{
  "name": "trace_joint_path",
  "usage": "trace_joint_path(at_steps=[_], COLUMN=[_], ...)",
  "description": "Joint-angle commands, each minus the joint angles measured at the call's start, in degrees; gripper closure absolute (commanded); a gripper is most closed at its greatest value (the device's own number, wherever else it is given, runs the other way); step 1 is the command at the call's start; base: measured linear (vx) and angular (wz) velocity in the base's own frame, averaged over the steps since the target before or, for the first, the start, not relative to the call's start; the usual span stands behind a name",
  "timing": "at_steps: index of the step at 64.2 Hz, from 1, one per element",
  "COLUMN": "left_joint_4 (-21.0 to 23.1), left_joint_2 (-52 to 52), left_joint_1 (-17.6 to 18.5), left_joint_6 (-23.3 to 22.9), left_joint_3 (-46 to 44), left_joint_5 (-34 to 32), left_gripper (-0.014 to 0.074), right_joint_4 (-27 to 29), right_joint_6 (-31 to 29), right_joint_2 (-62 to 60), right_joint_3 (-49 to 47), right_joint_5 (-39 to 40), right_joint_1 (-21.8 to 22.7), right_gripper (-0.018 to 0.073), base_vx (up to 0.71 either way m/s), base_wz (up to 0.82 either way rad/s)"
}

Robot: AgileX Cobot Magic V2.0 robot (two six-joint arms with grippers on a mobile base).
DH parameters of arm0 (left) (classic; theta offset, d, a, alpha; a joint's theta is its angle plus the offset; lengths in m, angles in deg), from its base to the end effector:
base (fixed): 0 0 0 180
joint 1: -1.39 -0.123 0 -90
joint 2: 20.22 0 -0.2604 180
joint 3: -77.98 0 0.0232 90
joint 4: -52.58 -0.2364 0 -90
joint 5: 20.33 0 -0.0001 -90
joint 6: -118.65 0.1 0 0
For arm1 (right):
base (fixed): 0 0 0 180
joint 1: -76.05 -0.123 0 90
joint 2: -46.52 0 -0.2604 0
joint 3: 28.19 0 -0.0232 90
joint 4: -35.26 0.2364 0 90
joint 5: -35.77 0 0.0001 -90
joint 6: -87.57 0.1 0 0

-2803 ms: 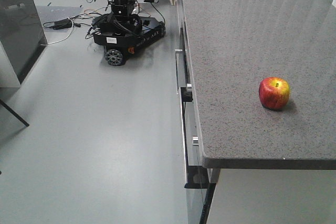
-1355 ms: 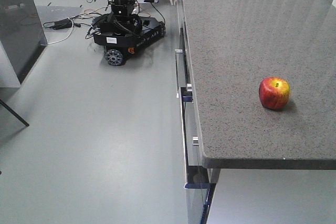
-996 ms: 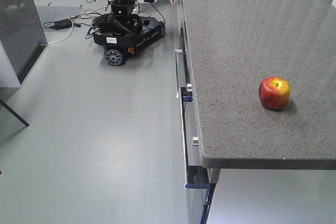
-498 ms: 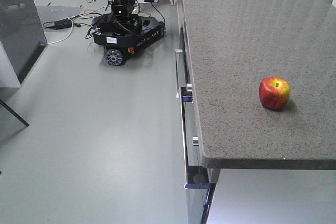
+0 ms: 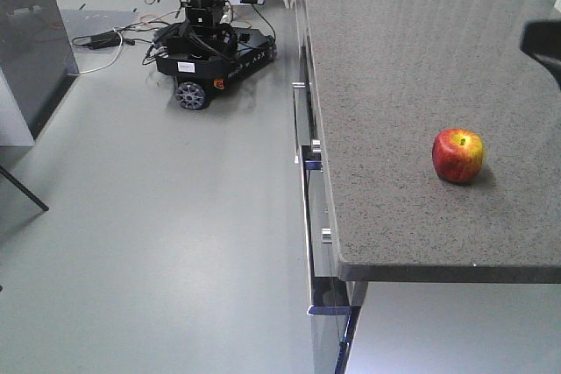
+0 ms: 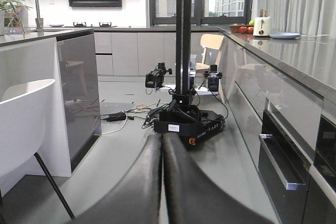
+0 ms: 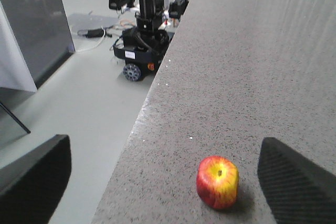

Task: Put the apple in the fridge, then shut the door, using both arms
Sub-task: 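Lower the open right gripper over the red-and-yellow apple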

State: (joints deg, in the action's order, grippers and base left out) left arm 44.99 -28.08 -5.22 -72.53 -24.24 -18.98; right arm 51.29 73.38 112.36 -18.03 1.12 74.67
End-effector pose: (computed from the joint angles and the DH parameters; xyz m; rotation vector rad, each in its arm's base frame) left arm 0.0753 0.0091 0.2049 -0.1375 1.5120 0.0445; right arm 0.2098 0.0208 0.4071 -0.1442 1.9060 0.1565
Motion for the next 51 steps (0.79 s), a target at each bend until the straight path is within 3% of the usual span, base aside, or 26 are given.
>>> trace_joint_path(at_steps=[1, 21, 51], left_joint_4=[0.00, 0.00, 0.00], left_joint_2=[0.33, 0.33, 0.33], left_joint_1=[0.36, 0.36, 0.36], left_joint_6=[-0.01, -0.01, -0.01], left_joint_3=[1.59, 1.59, 1.59], left_joint_5=[-4.27, -4.27, -4.27], left_gripper=[0.0601, 0.0601, 0.0601], right_joint_4=[0.56, -1.44, -12.53], right_joint_6=[-0.78, 0.33, 12.77], right_joint_2=[6.16, 24.52, 37.77], right_joint_3=[-5.88, -16.15, -21.44], right_joint_5=[3.50, 3.64, 2.46], right_joint_1=[0.04, 0.24, 1.38], right_gripper=[-0.0116, -0.0100, -0.0072], base_vx=[0.00, 0.00, 0.00], base_wz=[0.00, 0.00, 0.00])
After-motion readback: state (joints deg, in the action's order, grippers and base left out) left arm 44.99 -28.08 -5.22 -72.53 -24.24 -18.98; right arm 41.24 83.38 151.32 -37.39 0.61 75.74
